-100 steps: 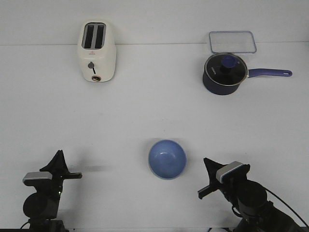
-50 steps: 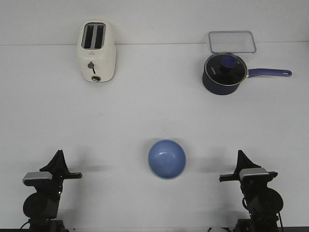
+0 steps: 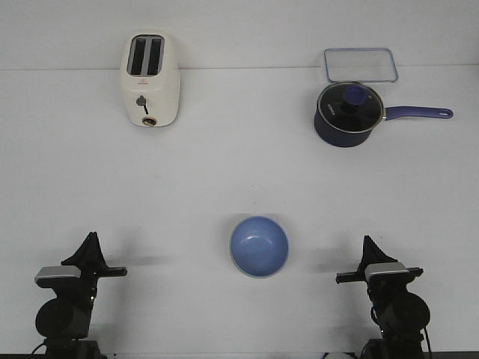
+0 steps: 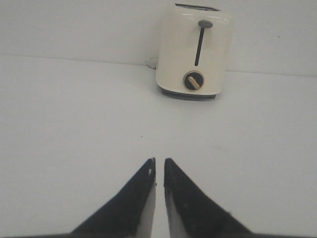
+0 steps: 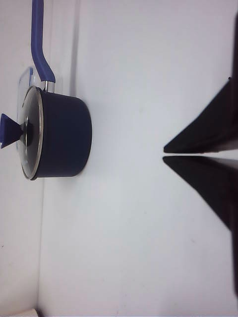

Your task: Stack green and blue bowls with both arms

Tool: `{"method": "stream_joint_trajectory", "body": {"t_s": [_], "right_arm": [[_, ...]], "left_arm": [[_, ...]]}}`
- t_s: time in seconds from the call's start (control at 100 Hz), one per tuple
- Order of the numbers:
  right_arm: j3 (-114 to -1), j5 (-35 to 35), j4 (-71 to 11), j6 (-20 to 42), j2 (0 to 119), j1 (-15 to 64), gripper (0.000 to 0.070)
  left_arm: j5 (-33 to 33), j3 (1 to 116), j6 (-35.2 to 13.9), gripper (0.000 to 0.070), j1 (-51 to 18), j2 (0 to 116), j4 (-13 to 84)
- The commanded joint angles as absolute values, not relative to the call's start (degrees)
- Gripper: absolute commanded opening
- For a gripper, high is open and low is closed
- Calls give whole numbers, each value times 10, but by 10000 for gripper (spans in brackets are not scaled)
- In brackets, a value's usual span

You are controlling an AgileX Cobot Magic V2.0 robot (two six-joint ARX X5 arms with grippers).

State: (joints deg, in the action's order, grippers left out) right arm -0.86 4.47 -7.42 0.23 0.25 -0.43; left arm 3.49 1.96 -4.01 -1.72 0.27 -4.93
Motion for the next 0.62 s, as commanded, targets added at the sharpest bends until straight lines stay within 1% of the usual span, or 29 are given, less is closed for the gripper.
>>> {"method": "stream_joint_trajectory", "body": {"t_s": [0.0, 0.61], "right_arm": [[-7, 45, -65, 14, 1, -3, 9], [-7, 45, -57, 14, 1, -3, 9]], "left_arm": [[34, 8, -41, 15, -17, 2, -57], [34, 8, -41, 15, -17, 2, -57]]}}
